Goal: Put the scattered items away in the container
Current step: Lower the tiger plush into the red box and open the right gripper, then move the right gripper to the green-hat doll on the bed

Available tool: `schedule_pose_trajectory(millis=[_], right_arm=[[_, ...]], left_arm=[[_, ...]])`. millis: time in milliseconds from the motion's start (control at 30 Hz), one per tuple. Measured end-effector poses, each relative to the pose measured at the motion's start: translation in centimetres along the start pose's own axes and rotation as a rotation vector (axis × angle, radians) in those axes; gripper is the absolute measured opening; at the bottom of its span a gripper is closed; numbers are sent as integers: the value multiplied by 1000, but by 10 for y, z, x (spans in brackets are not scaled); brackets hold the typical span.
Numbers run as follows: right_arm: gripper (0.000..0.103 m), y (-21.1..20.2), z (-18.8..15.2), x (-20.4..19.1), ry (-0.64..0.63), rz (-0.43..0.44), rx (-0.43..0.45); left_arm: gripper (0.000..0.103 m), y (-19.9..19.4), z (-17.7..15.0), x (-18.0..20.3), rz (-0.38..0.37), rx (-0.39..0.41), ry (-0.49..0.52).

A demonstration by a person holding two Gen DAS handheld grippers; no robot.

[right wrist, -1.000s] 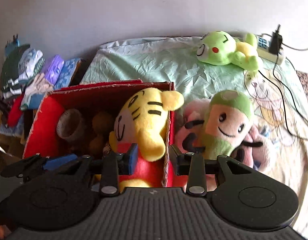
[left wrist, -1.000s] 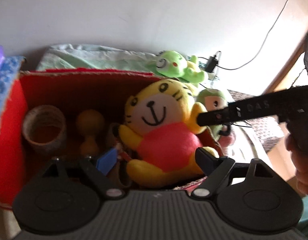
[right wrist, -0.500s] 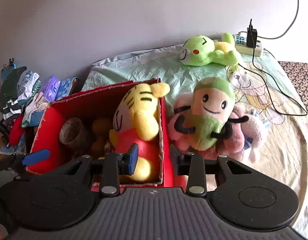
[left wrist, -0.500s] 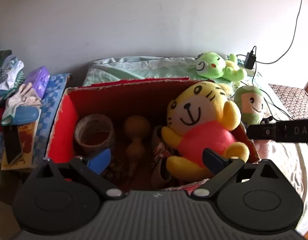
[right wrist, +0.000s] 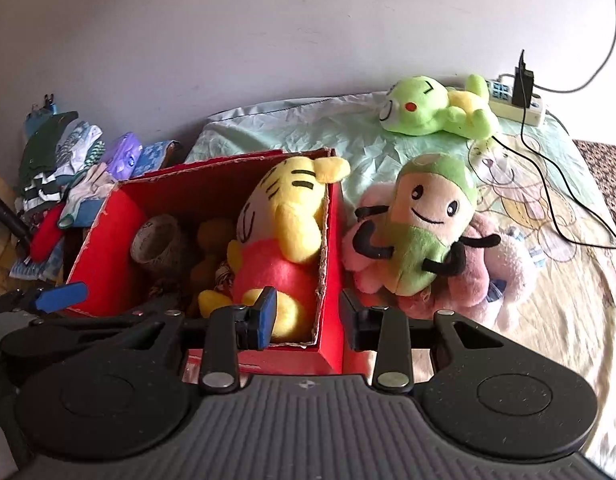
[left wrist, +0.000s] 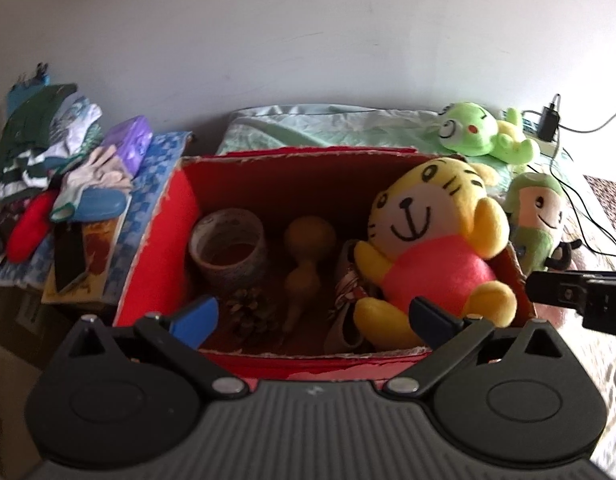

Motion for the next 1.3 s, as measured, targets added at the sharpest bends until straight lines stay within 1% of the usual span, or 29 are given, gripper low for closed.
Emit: schedule_pose_trajectory(millis=[67,133,200,300,433,533,733,833,900,1000,1100,1200,1300], right_arm=[[38,0,-1,1,-6,7,-5],[38,0,-3,2,-5,18,-10],[38,-1,-4,6,0,18,-8],[38,-5,-7,13,17,22,5],[38,-13,-11,28,55,38,22],[38,-20,-16,42,70,35,41],[38,-31,-38,86,133,4,48],[38,-34,-49,110,180,-7,43],[38,-37,-54,123,202,-1,51],[38,-37,-61,143,227,10,69],[38,-35,-68,165,263,19,68],[38,-36,-72,189,298,27,76],[38,-38,-73,212,335,44,88]], left_arm=[[102,1,-1,-1,27,-8,-3],[102,0,-1,-3,35,-14,-13],[102,-4,-1,-3,24,6,-15],[102,-11,1,2,32,46,18],[102,-20,4,13,2,82,39],[102,-31,6,26,-48,117,57],[102,-59,6,72,-225,217,121],[102,-66,2,100,-319,227,158],[101,-69,-1,118,-365,229,169],[101,-70,-6,145,-408,225,182],[99,-71,-9,171,-441,221,201],[99,-66,-13,192,-448,221,223],[99,-57,-13,207,-449,207,224]])
Point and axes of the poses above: each gripper's, at about its wrist camera, not at the fingertips, and y roughly the way its jaws point, x to its right, z to its top, the point moved 8 cm from there along y, roughly the way its jaws point, and after that the axes turned 9 degrees about z, right-handed, at the moved point
